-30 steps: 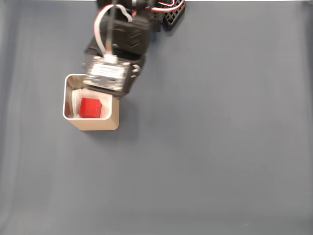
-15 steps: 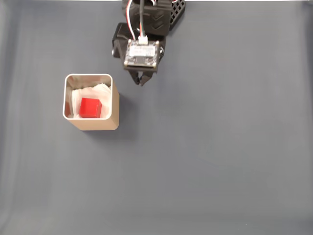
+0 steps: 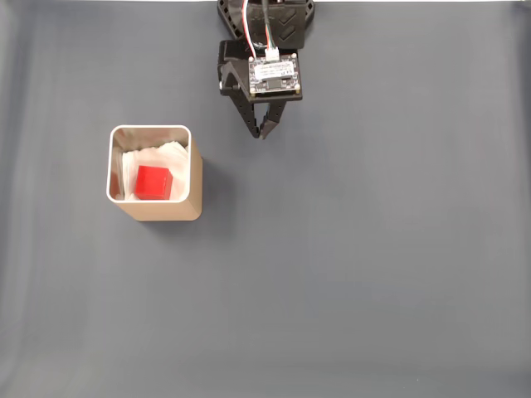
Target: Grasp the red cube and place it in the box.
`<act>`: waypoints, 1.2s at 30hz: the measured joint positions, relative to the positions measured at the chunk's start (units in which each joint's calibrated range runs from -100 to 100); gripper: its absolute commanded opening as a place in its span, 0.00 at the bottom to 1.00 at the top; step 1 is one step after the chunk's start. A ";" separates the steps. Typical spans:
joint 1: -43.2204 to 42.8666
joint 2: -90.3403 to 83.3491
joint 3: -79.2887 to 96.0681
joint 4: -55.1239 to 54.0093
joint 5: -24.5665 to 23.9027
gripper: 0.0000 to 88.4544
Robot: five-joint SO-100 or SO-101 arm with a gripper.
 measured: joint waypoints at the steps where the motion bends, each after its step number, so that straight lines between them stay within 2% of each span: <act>1: 0.00 -1.16 1.28 0.00 0.05 0.00; 16: -0.38 -6.87 11.75 0.24 -1.42 0.00; 28: -2.56 -6.95 12.39 9.10 -3.71 0.00; 36: -2.56 -6.95 12.39 13.57 -2.10 0.00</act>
